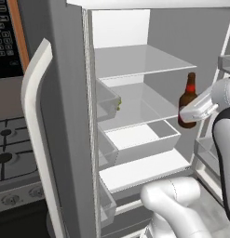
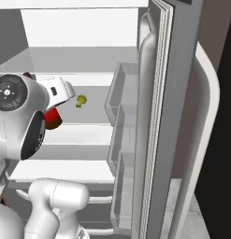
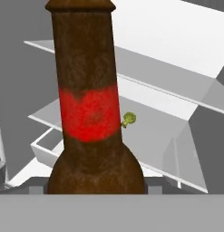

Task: Place the beer on the top shelf of the fridge to keep it out of children's reach, and place the broccoli and lemon on lower shelves for easy access.

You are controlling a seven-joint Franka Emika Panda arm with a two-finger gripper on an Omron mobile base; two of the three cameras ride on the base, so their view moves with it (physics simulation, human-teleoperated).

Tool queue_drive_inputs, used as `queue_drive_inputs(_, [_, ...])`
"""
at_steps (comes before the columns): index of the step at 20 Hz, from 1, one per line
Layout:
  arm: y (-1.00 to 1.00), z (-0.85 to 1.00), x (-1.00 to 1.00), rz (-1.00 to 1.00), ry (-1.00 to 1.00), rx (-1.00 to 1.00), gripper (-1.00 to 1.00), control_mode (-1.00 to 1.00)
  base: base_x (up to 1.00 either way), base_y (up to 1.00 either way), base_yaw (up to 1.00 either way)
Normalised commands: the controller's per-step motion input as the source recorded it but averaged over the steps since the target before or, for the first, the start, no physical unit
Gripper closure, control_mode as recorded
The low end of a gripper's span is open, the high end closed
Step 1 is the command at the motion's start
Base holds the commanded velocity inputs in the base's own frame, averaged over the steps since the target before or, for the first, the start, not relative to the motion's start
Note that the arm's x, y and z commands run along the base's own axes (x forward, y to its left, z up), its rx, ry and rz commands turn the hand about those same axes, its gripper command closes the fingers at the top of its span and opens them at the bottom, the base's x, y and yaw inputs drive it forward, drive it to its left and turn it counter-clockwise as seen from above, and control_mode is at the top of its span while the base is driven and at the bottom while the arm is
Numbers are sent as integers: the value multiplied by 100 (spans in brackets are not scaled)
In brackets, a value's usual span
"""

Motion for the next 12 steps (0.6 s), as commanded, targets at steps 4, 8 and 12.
queue_drive_inputs(4, [9, 33, 5, 0, 0, 0, 100, -100, 0, 0, 0])
queue_drive_inputs(8, [15, 28, 0, 0, 0, 0, 100, -100, 0, 0, 0])
queue_drive_inputs(12, [14, 19, 4, -3, 0, 3, 100, -100, 0, 0, 0])
